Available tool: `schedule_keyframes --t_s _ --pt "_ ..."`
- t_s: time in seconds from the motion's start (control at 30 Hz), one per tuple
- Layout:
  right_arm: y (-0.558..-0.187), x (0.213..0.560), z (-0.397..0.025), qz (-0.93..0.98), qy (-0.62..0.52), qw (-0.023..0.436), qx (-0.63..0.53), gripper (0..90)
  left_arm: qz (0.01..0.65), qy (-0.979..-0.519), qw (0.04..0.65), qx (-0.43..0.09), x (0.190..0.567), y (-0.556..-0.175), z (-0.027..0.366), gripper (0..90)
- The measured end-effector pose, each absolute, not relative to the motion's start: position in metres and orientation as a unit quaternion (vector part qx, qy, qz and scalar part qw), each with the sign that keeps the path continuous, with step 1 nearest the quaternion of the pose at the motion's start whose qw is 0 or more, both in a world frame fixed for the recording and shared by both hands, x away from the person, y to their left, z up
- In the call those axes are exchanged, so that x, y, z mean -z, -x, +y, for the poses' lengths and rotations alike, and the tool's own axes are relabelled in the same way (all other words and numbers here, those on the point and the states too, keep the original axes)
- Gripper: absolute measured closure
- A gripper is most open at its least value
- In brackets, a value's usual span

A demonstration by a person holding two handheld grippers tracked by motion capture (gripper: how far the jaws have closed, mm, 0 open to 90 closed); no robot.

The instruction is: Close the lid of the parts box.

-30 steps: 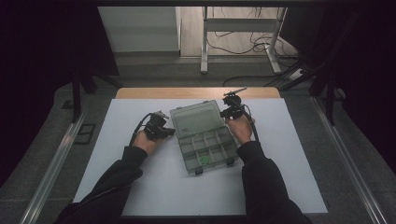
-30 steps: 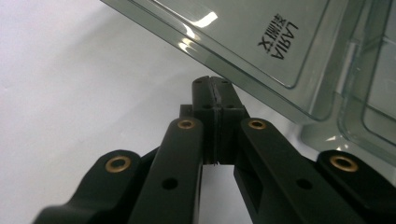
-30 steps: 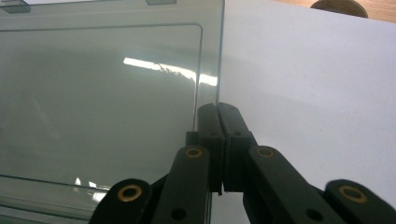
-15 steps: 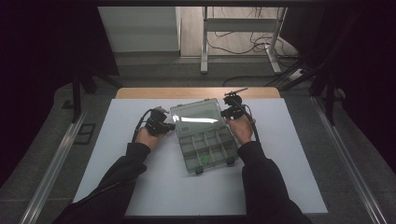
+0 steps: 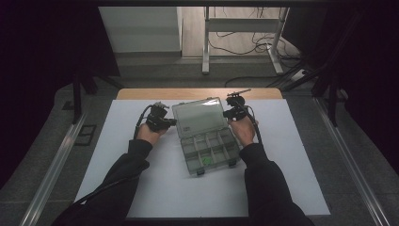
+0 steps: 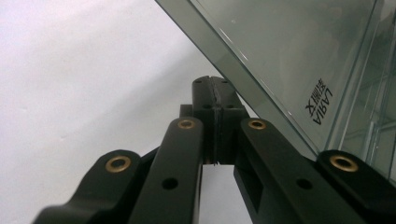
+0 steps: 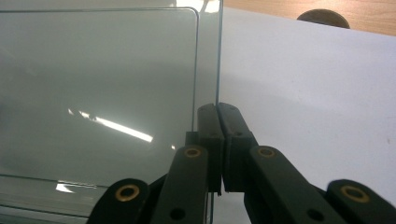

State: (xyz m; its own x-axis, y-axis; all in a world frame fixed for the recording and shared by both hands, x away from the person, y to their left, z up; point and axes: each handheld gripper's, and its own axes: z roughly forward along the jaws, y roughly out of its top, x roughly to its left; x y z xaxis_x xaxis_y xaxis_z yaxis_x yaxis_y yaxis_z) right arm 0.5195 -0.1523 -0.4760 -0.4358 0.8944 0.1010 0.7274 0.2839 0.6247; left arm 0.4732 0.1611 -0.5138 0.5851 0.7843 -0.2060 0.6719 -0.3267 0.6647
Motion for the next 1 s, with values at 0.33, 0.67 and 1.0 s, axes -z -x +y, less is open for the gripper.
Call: schedule_keyframes --t_s 0.33,0.67,1.0 --pt "-0.516 0.472 -0.153 0.788 -0.512 0.139 -0.313 88.2 0.444 -0.812 0.372 -0.076 0.509 -0.475 0.16 89.8" --pt "-0.51 0.466 -0.154 0.788 -0.504 0.146 -0.321 88.0 0.436 -0.812 0.379 -0.085 0.499 -0.475 0.158 89.8" --pt "-0.502 0.458 -0.159 0.789 -0.499 0.145 -0.328 87.7 0.413 -0.825 0.374 -0.097 0.485 -0.467 0.155 89.8"
